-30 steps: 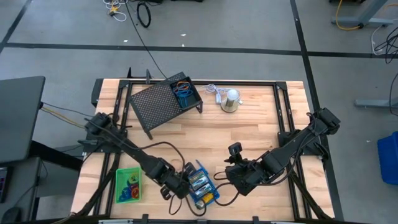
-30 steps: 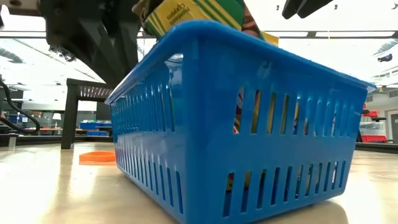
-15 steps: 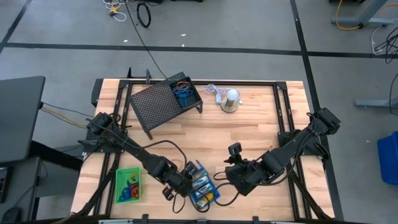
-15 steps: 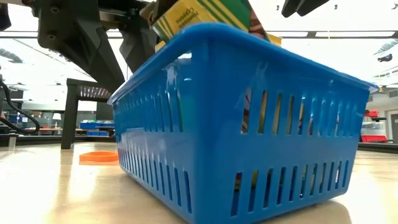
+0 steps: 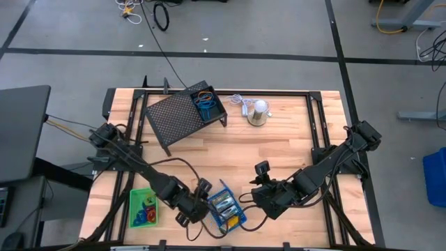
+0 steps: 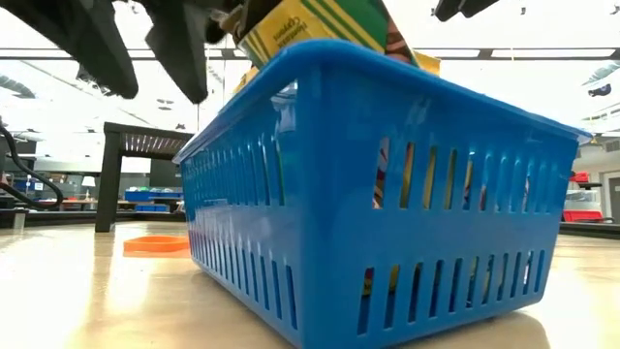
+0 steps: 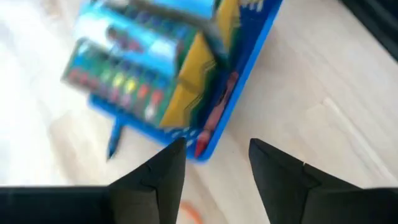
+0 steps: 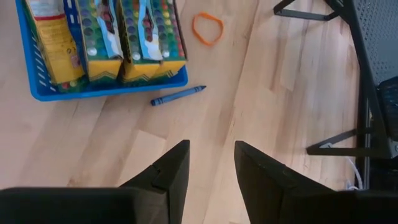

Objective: Pick & Place Office Desk Supplies
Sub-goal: Adjust the blue bin

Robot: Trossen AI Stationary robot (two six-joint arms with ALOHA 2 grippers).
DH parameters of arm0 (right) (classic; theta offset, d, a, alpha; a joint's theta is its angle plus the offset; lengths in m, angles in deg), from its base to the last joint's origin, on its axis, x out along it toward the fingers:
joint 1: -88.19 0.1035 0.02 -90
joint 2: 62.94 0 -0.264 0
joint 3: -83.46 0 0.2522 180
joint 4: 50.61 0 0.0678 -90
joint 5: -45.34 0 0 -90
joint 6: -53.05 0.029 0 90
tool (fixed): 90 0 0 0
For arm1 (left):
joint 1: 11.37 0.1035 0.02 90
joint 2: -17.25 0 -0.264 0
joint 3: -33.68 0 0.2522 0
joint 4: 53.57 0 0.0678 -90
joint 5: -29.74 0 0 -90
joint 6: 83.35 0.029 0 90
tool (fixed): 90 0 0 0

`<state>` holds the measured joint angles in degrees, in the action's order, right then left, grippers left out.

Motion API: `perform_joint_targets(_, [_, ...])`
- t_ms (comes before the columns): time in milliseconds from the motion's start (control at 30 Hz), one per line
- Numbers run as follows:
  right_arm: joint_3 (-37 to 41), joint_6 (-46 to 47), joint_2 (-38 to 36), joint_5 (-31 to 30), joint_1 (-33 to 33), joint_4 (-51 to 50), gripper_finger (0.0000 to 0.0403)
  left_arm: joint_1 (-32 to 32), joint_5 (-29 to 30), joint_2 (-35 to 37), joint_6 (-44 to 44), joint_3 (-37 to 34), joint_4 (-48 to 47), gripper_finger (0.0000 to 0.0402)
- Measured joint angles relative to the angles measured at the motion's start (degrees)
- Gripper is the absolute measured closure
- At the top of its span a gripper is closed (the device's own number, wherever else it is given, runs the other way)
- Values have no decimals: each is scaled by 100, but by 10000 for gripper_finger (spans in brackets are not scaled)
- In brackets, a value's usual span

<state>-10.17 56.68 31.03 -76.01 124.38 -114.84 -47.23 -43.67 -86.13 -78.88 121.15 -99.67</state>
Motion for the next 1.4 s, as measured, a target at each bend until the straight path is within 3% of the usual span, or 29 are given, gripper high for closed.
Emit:
perform_joint_targets(200, [205, -200, -2, 572, -615, 539, 257, -318, 1790, 625, -1052, -72, -514, 223])
perform_joint_targets(367, [806, -1245, 2, 1962, -1611, 1916, 213, -650, 3137, 1308, -1629, -742, -346, 223])
perform_joint_targets(533, [1220, -2051, 4, 3033, -2671, 2649, 178, -1189, 3917, 2254, -2024, -2056, 764, 223])
perform_joint_targets(700, [1430, -2669, 24, 3679, -3307, 3060, 172, -1813, 4715, 3185, -2604, -3226, 1474, 223])
perform_joint_targets(1000, [1162, -3007, 1029, 4633, -4179, 3428, 172, -2747, 6252, 4604, -2718, -3818, 919, 223])
perform_joint_targets(1100, [801, -2880, 1378, 5227, -4449, 3445, 172, -3262, 6602, 5146, -2716, -3818, 551, 223])
perform_joint_targets(1200, [488, -2783, 1569, 5580, -4586, 3420, 172, -3780, 6504, 5624, -2700, -3821, 311, 223])
perform_joint_targets(1400, [304, -2725, 1574, 5500, -4597, 3565, 172, -4772, 6137, 6189, -2680, -3821, -211, 223])
